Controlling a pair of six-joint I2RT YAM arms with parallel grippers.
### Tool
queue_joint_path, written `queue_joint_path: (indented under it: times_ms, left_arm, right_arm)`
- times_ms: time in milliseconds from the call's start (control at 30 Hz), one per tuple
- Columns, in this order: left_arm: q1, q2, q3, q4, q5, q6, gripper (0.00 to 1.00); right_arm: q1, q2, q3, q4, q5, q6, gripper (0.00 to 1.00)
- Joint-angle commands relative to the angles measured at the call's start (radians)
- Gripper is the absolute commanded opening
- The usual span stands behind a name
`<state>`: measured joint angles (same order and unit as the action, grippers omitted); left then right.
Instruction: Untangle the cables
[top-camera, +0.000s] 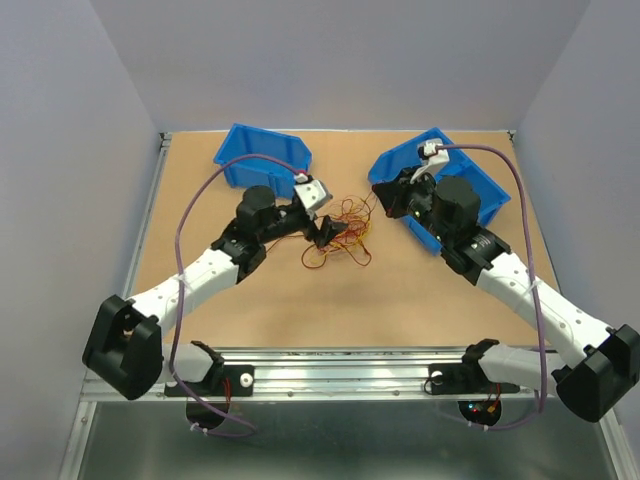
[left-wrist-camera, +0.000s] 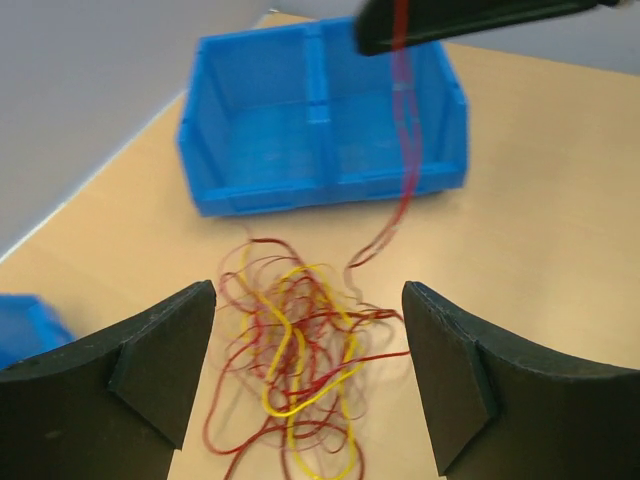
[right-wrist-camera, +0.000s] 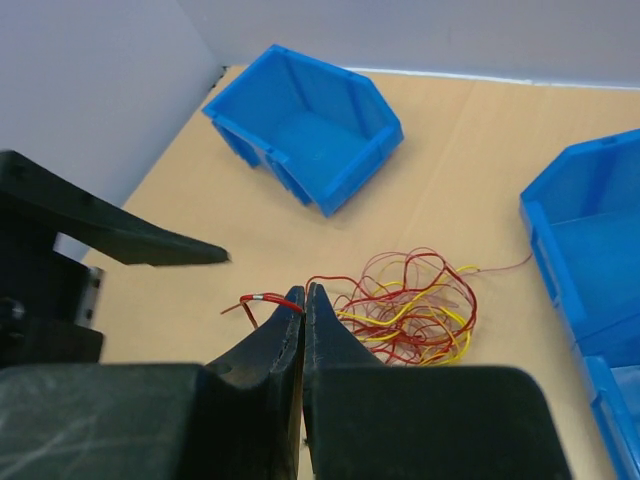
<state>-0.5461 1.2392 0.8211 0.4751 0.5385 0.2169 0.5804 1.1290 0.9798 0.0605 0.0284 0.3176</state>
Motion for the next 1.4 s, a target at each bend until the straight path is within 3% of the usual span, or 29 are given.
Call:
queue_joint_path:
  times_ms: [0,100,333,400,500,600,633,767,967,1167,1300,1367]
  left_arm:
    - [-0.083,0.074,0.058,0.034,0.058,0.075,0.85]
    - [-0.152,0.160,0.105,0.037,0.019,0.078,0.83]
    - [-0.164,0.370,0.220,0.039,-0.051,0.047,0.78]
    - [-0.166,0.433,0.253,0.039,-0.041,0.047,0.71]
    - [-0.164,0.503,0.317,-0.003,-0.081,0.039,0.49]
    - [-0.158,0.531,0.326,-0.010,-0.159,0.033,0.29]
    - [-0.155,0.534,0.328,-0.012,-0.181,0.018,0.18]
    - [-0.112,0.522,0.339,-0.010,-0.196,-0.014,0.01]
    - [-0.010,0.488,0.339,-0.007,-0.180,-0.074,0.00]
    - [0.145,0.447,0.339,-0.004,-0.223,-0.211,0.00]
    - [0.279,0.375,0.322,0.022,-0.065,-0.283,0.00]
    - [0.285,0.327,0.332,0.002,0.038,-0.275,0.00]
  right_arm:
    - [0.010,-0.049,0.048,0.042,-0.056,0.005,0.00]
    - [0.012,-0.066,0.045,0.044,-0.056,0.011,0.01]
    - [0.010,-0.115,0.042,0.044,-0.071,0.017,0.01]
    - [0.010,-0.142,0.039,0.044,-0.082,0.021,0.01]
    - [0.012,-0.231,0.025,0.044,-0.035,0.018,0.00]
    - [0.010,-0.366,-0.010,0.044,0.108,0.006,0.01]
    - [0.010,-0.438,-0.030,0.044,0.198,0.006,0.01]
    - [0.010,-0.543,-0.072,0.044,0.399,-0.008,0.01]
    - [0.010,-0.673,-0.151,0.085,0.712,0.023,0.00]
    - [0.010,-0.732,-0.205,0.122,0.870,0.052,0.01]
    - [0.012,-0.716,-0.202,0.131,0.822,0.031,0.01]
    - [0.010,-0.655,-0.191,0.133,0.769,0.018,0.00]
